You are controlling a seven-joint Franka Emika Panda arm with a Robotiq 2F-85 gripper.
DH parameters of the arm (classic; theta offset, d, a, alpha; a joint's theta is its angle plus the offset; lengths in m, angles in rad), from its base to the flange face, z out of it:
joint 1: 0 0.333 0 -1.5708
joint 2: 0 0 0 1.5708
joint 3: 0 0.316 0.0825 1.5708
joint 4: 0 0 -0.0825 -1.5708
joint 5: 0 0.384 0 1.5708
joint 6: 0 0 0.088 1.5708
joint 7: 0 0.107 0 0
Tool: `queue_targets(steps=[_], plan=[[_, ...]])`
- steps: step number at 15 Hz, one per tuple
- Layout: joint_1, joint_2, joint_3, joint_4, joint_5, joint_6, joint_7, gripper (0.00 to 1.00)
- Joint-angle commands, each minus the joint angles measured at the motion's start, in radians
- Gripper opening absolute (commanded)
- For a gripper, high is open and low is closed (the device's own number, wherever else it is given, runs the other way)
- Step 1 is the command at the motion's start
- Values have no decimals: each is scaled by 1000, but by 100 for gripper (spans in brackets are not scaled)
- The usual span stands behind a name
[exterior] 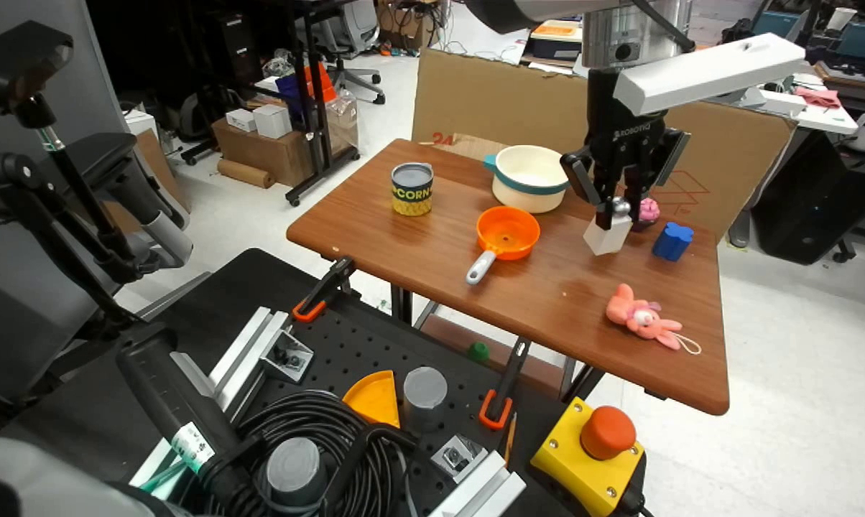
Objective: Pick up the bottle and put it in the plastic pan
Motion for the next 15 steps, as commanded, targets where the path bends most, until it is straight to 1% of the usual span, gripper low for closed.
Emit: queue_targets(steps=[1, 4, 7, 10, 15], plan=[[-19, -26, 7, -41, 94, 99, -14, 8], [-22, -5, 23, 0, 255, 31, -4, 8], [-19, 0, 23, 11, 342, 17, 10, 8], [-13, -4, 24, 16, 364, -22, -4, 8], [8, -43, 37, -40, 330, 16, -3, 8]])
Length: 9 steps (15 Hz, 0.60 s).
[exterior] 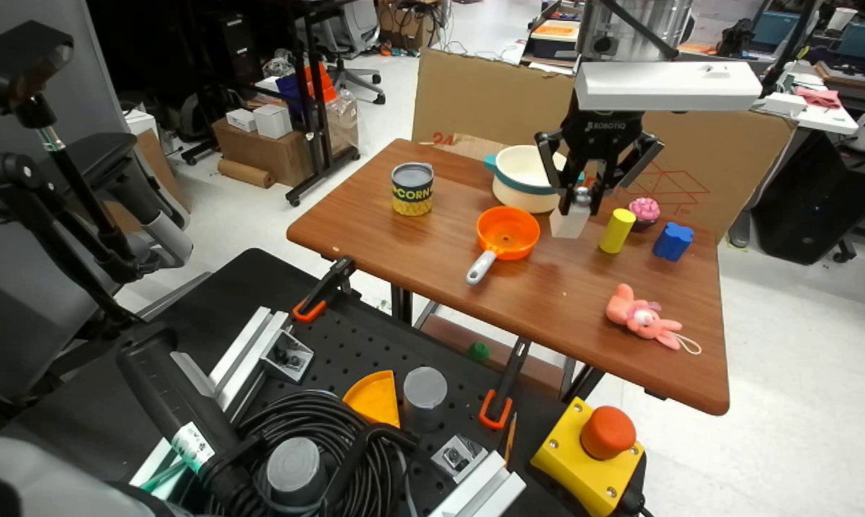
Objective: Pick up the bottle and put it in the plastic pan
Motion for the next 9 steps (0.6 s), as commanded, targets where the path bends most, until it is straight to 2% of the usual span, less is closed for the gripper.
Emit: queue_targets(steps=[1, 9], plan=[[13, -49, 20, -58, -16, 27, -26, 8], [56, -70, 24, -122, -127, 53, -12, 8]])
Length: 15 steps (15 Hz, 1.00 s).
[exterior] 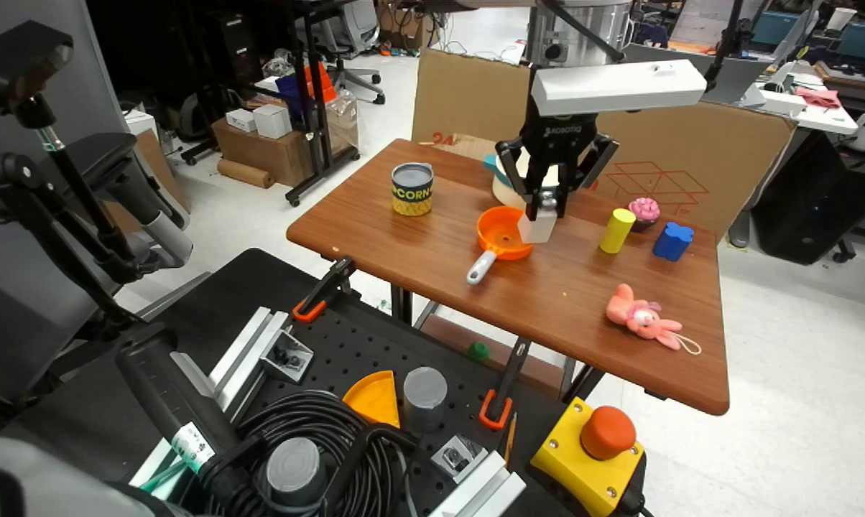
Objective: Pick up the bottle and put it in the plastic pan
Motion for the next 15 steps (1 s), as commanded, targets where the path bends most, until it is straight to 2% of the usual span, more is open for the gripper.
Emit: queue_targets(steps=[1, 10, 15], plan=[[6, -38, 2, -50, -47, 40, -13, 8], [8, -41, 9, -53, -63, 38, -33, 8], [1, -78, 32, -99, -31, 110, -94, 8]])
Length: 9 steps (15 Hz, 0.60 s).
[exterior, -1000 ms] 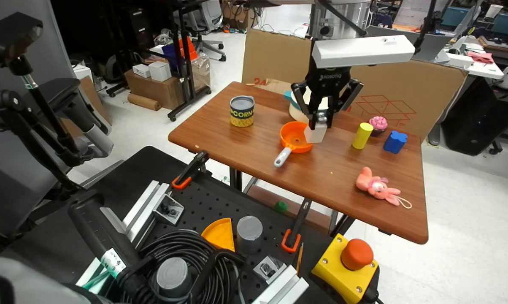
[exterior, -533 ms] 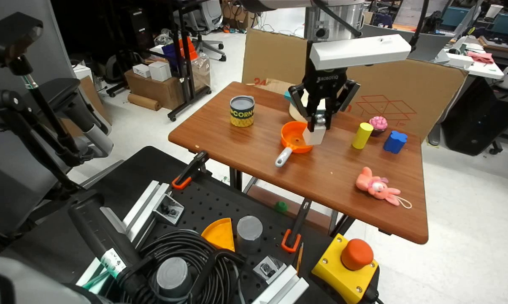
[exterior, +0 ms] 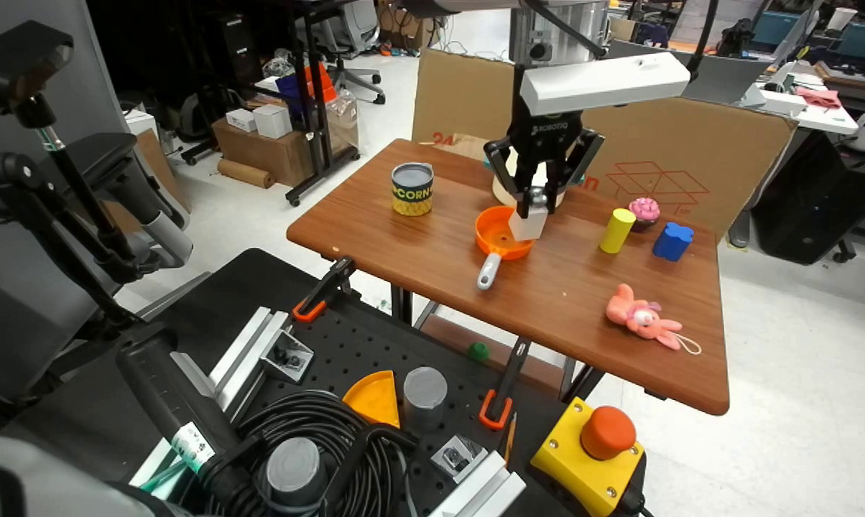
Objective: Pick up the bottle and put it in the plastic pan
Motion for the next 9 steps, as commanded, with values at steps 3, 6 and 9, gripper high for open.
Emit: queue_targets(steps=[3, 6, 9], plan=[[-2, -74, 13, -85, 1, 86, -60, 8], [2, -78, 7, -86, -14, 77, -47, 8], [-3, -67, 8, -81, -9, 76, -85, 8]])
